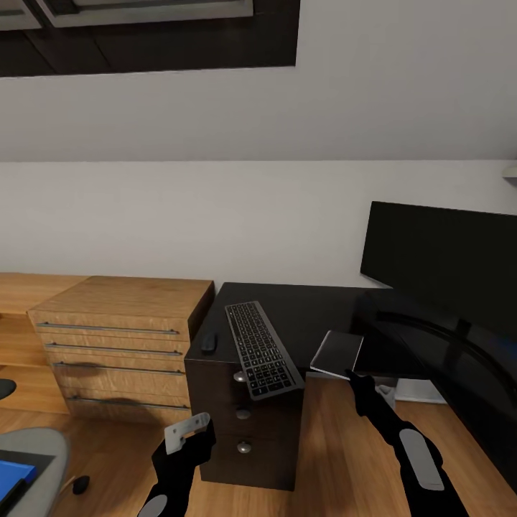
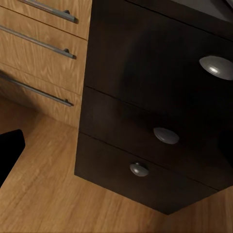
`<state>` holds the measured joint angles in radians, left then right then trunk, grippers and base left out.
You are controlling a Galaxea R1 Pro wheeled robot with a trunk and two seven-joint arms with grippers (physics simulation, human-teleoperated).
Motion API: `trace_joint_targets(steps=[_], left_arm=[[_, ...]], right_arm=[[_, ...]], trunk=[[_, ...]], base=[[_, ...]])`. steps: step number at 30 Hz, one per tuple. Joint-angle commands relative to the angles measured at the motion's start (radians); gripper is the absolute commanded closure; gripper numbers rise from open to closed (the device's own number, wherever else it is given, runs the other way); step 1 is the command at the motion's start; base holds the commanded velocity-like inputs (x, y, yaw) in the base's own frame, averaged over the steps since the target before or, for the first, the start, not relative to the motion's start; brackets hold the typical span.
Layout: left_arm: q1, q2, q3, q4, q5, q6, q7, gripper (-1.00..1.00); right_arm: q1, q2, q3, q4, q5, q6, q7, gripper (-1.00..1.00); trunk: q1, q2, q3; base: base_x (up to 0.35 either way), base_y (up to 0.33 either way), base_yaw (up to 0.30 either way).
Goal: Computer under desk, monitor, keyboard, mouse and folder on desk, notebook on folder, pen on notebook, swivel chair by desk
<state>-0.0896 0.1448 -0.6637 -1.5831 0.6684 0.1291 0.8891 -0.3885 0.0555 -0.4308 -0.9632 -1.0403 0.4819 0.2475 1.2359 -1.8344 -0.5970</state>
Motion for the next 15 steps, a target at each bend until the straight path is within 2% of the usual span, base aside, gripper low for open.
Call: trace_joint_targets(steps=[1,15], left_arm=[[-0.001,0.001,-0.002,-0.002,0.002,0.006,0.007,-1.00],[-0.001,0.001,-0.002,-0.002,0.002,0.006,0.007,-1.00]], right_arm=[[-0.001,0.001,-0.005,-0.001,-0.005,0.009,0.003,-1.00],[-0.001,0.001,-0.003,-0.001,0.000,0.009,0.006,-1.00]], trunk=[[0.000,-0.001,-0.001],[0.000,-0.001,-0.001]], base=[[0.000,0.000,0.000],[0.000,0.000,0.000]])
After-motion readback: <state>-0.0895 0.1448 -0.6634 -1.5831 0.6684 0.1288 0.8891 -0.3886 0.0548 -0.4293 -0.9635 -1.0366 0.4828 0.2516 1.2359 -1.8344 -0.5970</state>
